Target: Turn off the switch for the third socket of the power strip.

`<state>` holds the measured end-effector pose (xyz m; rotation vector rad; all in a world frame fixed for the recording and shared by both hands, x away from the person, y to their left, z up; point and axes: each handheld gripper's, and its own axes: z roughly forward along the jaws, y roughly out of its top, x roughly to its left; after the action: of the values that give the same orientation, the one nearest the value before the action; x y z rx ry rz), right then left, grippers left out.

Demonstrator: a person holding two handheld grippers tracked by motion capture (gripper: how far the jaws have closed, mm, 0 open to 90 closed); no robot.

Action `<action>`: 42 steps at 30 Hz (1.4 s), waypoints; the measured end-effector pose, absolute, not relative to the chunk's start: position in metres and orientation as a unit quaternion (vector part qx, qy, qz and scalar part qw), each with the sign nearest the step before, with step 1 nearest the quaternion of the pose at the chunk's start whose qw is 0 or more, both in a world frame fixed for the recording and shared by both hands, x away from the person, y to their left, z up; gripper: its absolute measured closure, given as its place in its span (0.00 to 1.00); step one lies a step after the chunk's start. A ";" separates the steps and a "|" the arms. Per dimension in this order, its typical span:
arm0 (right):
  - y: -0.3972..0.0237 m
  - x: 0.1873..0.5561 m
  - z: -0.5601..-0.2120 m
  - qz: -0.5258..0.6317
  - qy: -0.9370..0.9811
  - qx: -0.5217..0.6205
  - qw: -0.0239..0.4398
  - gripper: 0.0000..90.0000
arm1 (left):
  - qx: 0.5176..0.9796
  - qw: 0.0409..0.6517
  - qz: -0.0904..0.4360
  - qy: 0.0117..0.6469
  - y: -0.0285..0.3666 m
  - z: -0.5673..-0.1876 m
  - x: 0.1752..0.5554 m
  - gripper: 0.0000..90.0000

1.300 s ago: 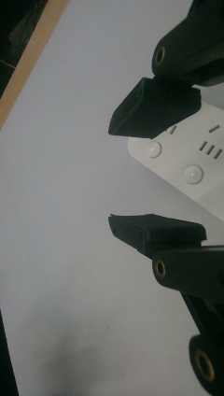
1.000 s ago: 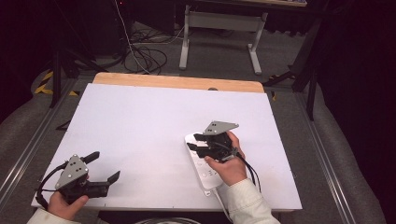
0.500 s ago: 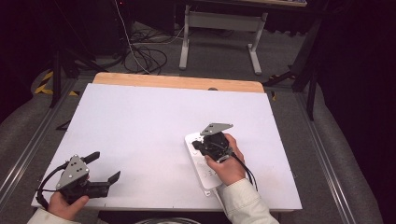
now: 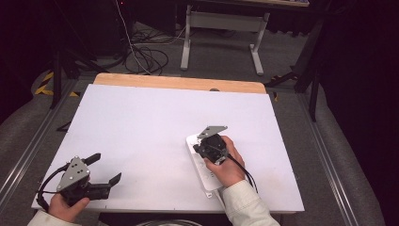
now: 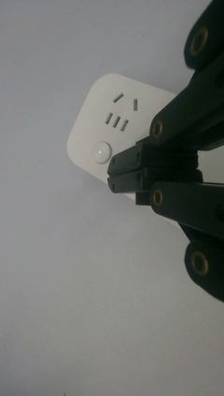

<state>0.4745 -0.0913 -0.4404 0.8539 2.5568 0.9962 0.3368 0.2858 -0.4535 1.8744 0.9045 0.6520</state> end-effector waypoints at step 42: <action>-0.085 0.472 -0.451 0.320 0.886 0.306 0.140 1.00 | 0.766 0.458 0.266 0.364 0.283 -0.454 0.336 0.08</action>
<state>0.4723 -0.0849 -0.4510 0.8856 2.5597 0.9234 0.3362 0.2833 -0.4540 1.8881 0.8970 0.6559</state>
